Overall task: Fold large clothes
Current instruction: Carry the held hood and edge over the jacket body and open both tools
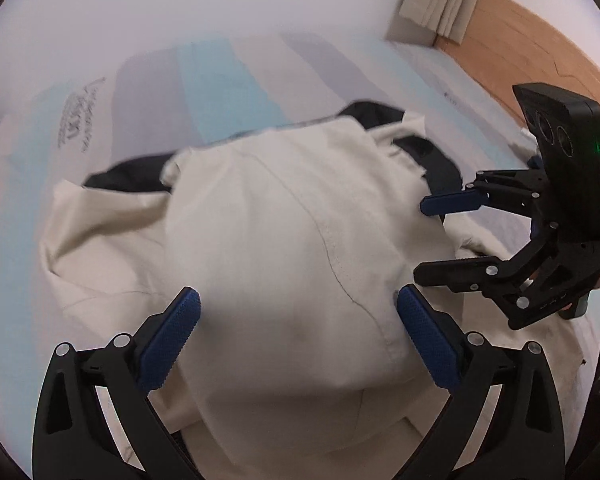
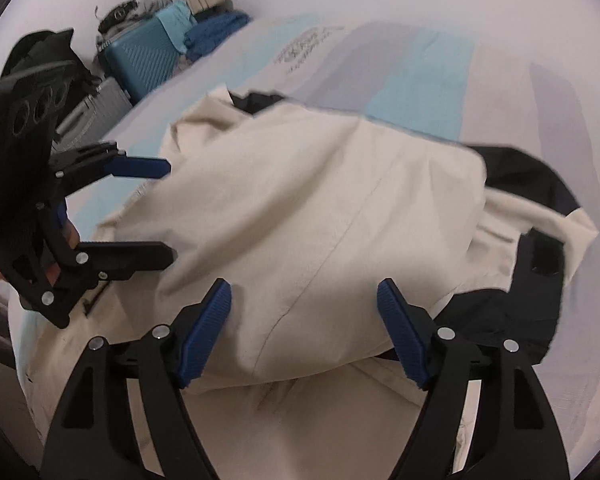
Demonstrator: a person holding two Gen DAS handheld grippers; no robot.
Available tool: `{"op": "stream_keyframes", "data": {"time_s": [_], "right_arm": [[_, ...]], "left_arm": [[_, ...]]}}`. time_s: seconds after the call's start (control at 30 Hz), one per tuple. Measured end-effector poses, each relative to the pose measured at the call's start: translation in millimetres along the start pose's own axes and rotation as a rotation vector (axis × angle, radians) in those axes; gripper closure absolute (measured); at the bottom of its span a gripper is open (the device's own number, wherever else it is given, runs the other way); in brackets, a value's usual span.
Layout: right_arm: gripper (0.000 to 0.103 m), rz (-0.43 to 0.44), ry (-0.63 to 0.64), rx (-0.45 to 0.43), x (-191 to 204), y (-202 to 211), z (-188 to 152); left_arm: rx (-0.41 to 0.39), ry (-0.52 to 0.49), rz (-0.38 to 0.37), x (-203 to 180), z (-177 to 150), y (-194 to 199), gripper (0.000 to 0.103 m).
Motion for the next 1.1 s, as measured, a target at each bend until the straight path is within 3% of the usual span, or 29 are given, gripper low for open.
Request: {"op": "stream_keyframes", "data": {"time_s": [0.33,1.1], "right_arm": [[0.031,-0.031,0.023,0.062,-19,-43,-25],[0.028,-0.106,0.031,-0.005,-23,-71,-33]], "left_arm": [[0.101,-0.008,0.020,0,-43,-53,0.005],[0.092,-0.008,0.098,3,-65,-80,0.005]]}}
Point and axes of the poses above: each gripper's, at about its wrist camera, not at the fingertips, and y roughly against the way its jaws point, x to its left, z to its top, the point moved 10 cm from there along -y, roughly the way its jaws point, and after that the axes turned 15 degrees about -y, right-handed, at the moved point
